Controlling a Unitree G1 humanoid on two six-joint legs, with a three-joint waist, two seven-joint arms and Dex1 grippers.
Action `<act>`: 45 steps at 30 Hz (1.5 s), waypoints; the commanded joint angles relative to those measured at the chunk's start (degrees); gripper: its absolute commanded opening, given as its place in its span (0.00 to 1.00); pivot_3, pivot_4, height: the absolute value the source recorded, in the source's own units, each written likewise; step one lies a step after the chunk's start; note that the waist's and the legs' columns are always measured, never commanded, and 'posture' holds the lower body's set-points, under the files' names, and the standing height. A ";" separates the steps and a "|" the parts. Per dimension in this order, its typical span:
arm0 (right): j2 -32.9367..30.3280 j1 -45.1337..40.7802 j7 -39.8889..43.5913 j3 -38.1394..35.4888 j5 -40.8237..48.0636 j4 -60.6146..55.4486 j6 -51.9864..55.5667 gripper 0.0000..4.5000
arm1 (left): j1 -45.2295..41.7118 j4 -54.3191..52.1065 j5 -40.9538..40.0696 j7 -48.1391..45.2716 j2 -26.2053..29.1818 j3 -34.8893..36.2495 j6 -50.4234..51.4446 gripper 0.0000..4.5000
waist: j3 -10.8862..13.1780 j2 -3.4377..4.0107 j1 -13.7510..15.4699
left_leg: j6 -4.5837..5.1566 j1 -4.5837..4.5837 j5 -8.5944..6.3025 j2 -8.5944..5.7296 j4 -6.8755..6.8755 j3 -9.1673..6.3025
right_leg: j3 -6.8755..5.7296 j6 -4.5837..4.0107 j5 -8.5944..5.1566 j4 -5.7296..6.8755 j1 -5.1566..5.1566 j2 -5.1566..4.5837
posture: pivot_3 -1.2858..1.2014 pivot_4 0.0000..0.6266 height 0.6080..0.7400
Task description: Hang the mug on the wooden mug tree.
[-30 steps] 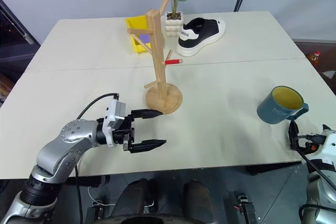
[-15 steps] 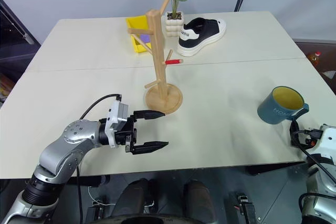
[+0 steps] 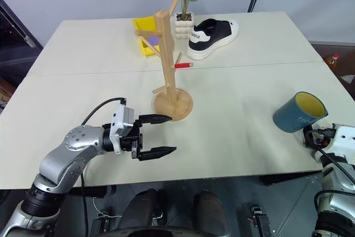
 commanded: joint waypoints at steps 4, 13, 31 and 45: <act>0.27 0.01 3.08 0.49 2.76 -3.85 -1.24 0.01 | -0.50 -0.35 -0.48 0.46 0.19 1.87 -0.60 1.00 | 0.00 0.00 0.02 | 0.00 0.00 0.00 0.00 0.00 0.00 | 0.00 0.00 0.00 0.00 0.01 0.00 | 0.52 0.24 1.00; 0.72 2.57 3.53 1.08 3.66 -9.58 0.32 0.01 | -0.11 -0.04 -0.71 0.79 0.05 2.41 -0.59 1.00 | 0.01 0.00 0.05 | 0.00 0.02 0.00 0.00 0.00 -0.01 | 0.00 0.01 0.00 -0.01 0.04 0.00 | 0.52 0.24 1.00; -8.74 3.42 11.49 22.53 -10.78 -51.88 4.92 0.01 | 2.84 12.37 0.15 0.99 1.36 12.48 -6.30 1.00 | 0.13 -0.21 0.29 | -0.03 -0.03 0.01 0.04 0.01 -0.05 | -0.01 0.03 -0.01 -0.01 -0.02 0.02 | 0.52 0.24 1.00; -13.80 -21.59 16.74 30.36 -12.22 -48.45 17.01 0.01 | 1.01 4.65 -11.86 1.48 5.18 20.08 2.77 1.00 | 0.22 -0.36 0.05 | -0.02 -0.11 0.00 0.02 0.03 -0.08 | -0.05 0.00 0.00 0.00 -0.09 -0.07 | 0.52 0.24 1.00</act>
